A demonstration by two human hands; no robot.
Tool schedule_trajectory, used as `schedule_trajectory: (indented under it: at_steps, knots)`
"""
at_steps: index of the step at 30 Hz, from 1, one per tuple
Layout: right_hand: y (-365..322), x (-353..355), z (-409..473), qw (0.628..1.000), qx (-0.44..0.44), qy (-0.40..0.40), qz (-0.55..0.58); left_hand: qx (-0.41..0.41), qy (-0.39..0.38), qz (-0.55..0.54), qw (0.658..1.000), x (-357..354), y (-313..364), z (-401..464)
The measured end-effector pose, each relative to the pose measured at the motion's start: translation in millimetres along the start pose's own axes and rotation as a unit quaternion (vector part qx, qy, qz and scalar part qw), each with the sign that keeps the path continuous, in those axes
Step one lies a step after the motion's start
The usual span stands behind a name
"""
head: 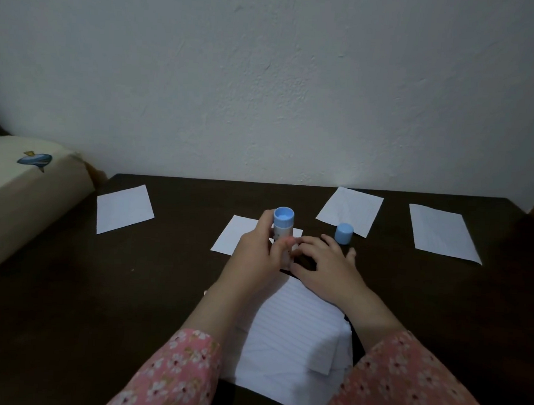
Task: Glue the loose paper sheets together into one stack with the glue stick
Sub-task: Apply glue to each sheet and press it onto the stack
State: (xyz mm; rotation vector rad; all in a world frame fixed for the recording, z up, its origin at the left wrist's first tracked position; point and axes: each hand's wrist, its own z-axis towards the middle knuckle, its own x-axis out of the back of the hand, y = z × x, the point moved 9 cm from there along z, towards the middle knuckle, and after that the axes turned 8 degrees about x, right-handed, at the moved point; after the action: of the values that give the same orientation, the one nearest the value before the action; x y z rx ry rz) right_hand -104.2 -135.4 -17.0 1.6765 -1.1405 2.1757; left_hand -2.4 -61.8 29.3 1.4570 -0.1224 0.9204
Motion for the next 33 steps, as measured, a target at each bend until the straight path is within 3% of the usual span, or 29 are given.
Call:
schedule_trajectory:
  at_steps: [6,18,30,33]
  knots:
    - [0.6,-1.8,3.1,1.0,-0.013,-0.003,0.002,0.004,0.003,0.016,1.0,5.6,-4.7,2.9]
    - [2.9,-3.2,2.5,1.0,-0.01,0.014,0.013,0.093,0.043,-0.012,0.995,53.0,-52.5,12.5]
    - [3.6,-4.0,2.4,1.0,-0.009,0.027,0.006,0.148,0.12,-0.015,0.982,76.8,-71.5,11.4]
    - [3.2,-3.4,2.0,1.0,-0.009,0.028,0.006,0.178,0.183,-0.09,0.963,89.3,-77.5,3.2]
